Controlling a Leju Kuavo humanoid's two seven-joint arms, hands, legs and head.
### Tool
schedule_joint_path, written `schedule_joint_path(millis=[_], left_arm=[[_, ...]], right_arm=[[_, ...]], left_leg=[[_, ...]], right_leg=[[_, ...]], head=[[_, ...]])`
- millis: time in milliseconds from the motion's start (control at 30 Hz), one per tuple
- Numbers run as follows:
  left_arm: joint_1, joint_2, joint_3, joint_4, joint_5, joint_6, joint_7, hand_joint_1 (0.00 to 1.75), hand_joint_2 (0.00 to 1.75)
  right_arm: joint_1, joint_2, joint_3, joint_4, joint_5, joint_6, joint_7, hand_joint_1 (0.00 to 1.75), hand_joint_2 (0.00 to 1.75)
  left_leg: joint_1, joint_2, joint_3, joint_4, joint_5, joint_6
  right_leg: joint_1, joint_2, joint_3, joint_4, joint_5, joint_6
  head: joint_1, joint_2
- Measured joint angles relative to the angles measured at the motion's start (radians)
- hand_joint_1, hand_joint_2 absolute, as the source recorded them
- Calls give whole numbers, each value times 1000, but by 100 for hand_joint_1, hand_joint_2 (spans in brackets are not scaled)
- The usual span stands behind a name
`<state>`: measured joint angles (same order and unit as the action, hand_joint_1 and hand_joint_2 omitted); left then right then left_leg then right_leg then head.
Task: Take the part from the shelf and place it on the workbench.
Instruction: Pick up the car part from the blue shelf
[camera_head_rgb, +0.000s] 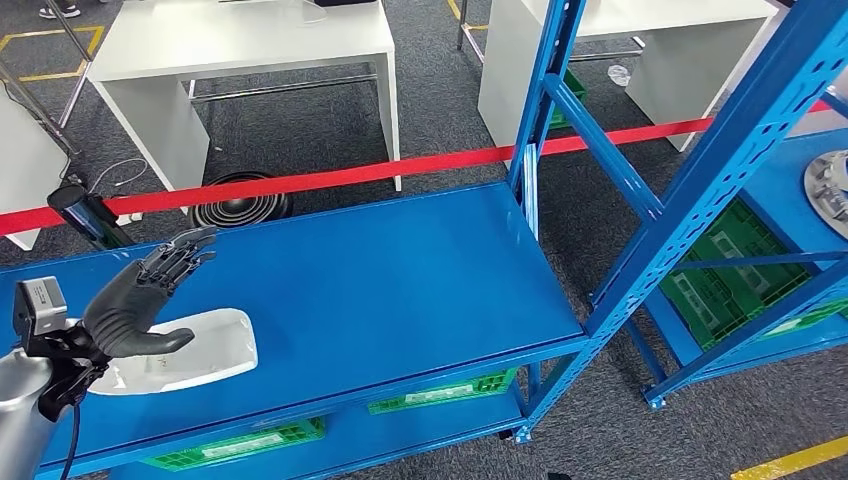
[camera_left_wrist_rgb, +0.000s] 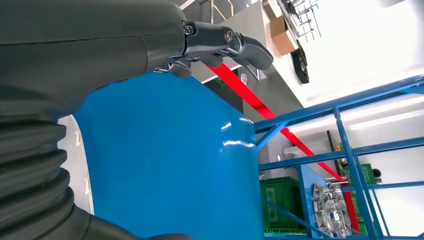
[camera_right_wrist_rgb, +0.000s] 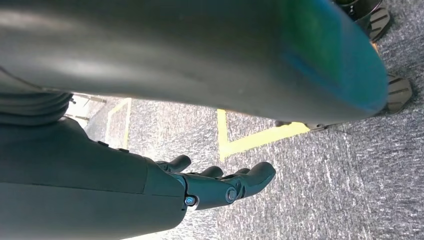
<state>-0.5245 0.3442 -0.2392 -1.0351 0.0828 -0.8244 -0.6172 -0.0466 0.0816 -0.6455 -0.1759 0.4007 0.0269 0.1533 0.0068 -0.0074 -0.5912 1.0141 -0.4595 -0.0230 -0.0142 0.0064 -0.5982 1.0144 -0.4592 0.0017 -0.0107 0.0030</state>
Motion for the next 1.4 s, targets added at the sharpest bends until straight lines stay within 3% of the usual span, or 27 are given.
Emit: schedule_joint_path(millis=[867,1000,1100,1233,1400], left_arm=[[21,-9,12,-52,60,2,-16,0,175],[34,-15,23,-73,76,6,-1,0,0],[47,-16,24,-91,76,5,7,0,0],[57,-16,24,-105,64,5,9,0,175],[72,-16,24,-125,3,9,-9,0,175]], right_arm=[[0,0,-10,0,5,0,-2,0,0],[0,0,-15,0,11,0,-2,0,0],[0,0,-15,0,14,0,-2,0,0],[0,0,-16,0,15,1,-2,0,0],[0,0,-16,0,19,1,-2,0,0]], left_leg=[[0,0,0,0,0,0],[0,0,0,0,0,0],[0,0,0,0,0,0],[0,0,0,0,0,0],[0,0,0,0,0,0]], right_leg=[[0,0,0,1,0,0],[0,0,0,1,0,0],[0,0,0,1,0,0],[0,0,0,1,-1,0],[0,0,0,1,-1,0]], head=[[0,0],[0,0],[0,0],[0,0],[0,0]])
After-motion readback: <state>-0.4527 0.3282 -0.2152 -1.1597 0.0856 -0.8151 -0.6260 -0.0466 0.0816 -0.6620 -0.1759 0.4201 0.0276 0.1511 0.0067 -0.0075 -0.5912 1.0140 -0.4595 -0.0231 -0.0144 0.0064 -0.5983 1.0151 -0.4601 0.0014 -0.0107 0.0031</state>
